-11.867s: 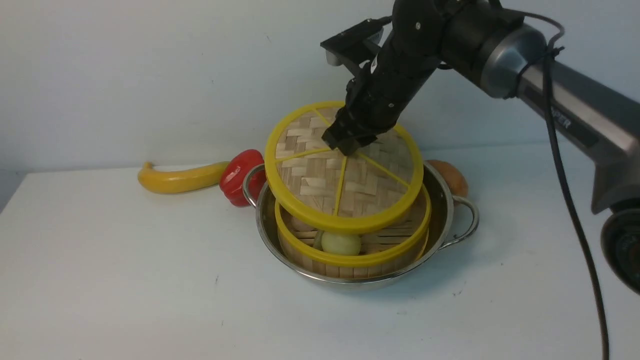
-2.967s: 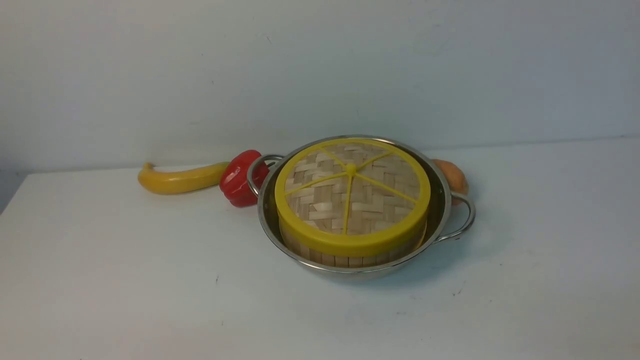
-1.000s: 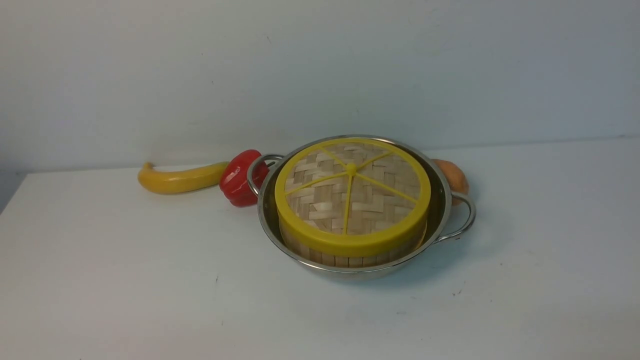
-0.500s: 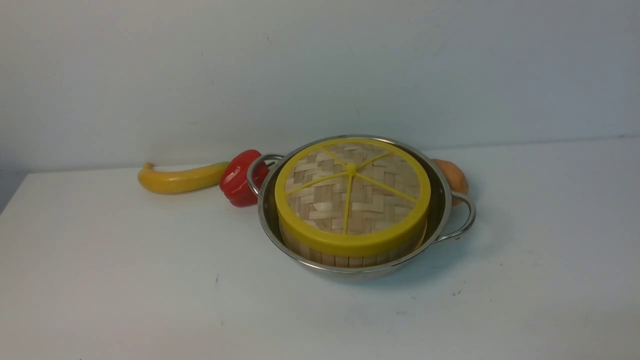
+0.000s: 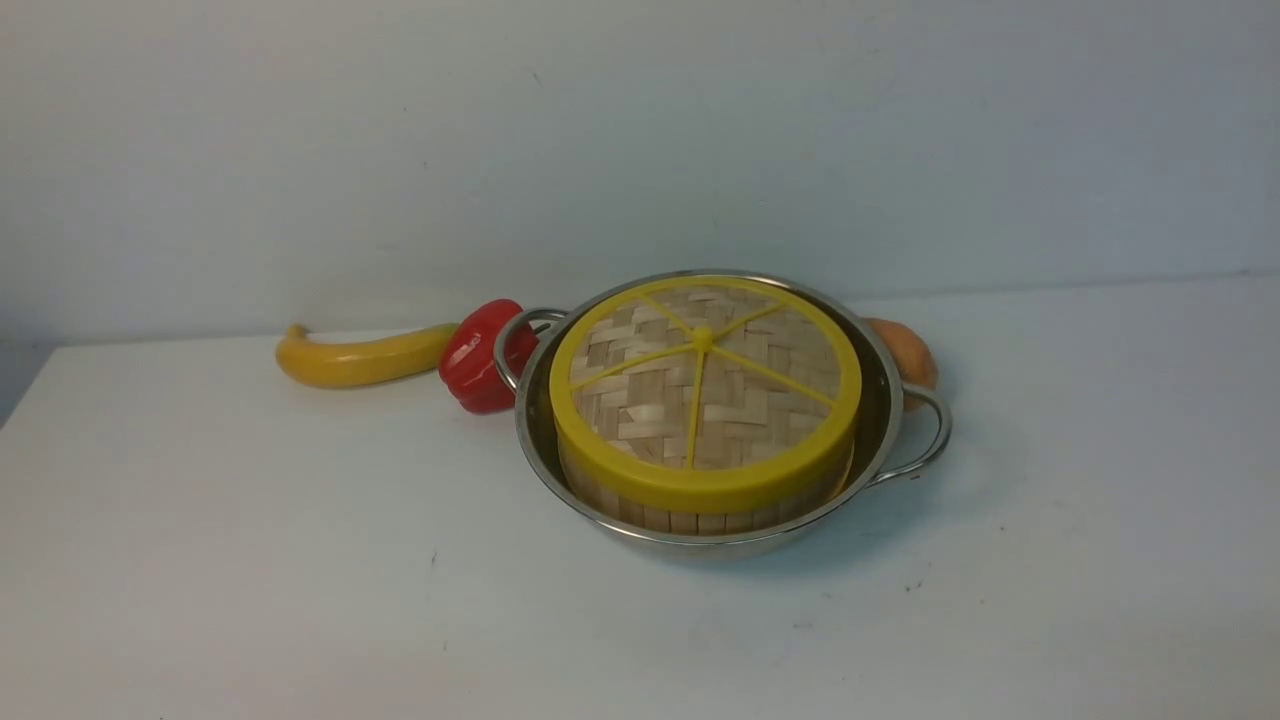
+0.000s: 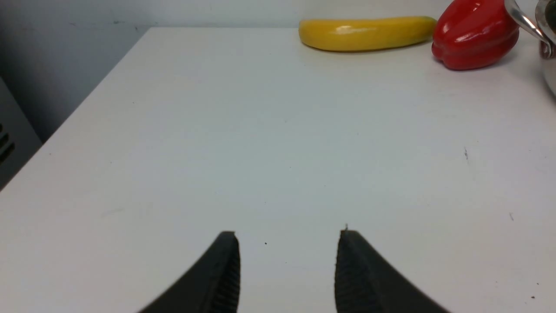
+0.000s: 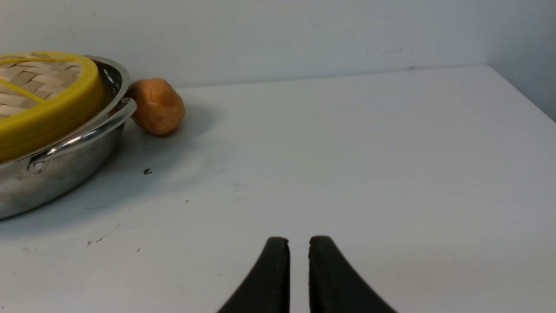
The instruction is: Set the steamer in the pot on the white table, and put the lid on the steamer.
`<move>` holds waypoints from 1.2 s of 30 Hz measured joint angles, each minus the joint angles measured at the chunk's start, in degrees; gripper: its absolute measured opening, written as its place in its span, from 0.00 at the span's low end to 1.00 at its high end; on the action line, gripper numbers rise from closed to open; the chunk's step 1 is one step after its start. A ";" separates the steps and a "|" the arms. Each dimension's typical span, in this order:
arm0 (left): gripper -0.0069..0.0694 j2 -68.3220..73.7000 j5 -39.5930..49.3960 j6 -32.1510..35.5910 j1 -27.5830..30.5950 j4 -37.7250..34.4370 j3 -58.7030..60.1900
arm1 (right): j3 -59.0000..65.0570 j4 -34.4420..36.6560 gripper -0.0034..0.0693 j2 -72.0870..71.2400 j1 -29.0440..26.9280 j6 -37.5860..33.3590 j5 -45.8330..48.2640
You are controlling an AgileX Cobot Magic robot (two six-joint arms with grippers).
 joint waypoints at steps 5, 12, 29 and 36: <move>0.47 0.00 0.00 0.00 0.00 0.00 0.00 | 0.00 0.00 0.15 0.00 0.00 0.00 0.00; 0.47 0.00 0.00 0.00 0.00 0.00 0.00 | 0.00 0.00 0.15 0.00 0.00 0.00 0.00; 0.47 0.00 0.00 0.00 0.00 0.00 0.00 | 0.00 0.00 0.18 0.00 0.00 0.00 0.00; 0.47 0.00 0.00 0.00 0.00 0.00 0.00 | 0.00 0.00 0.19 0.00 0.00 0.00 0.00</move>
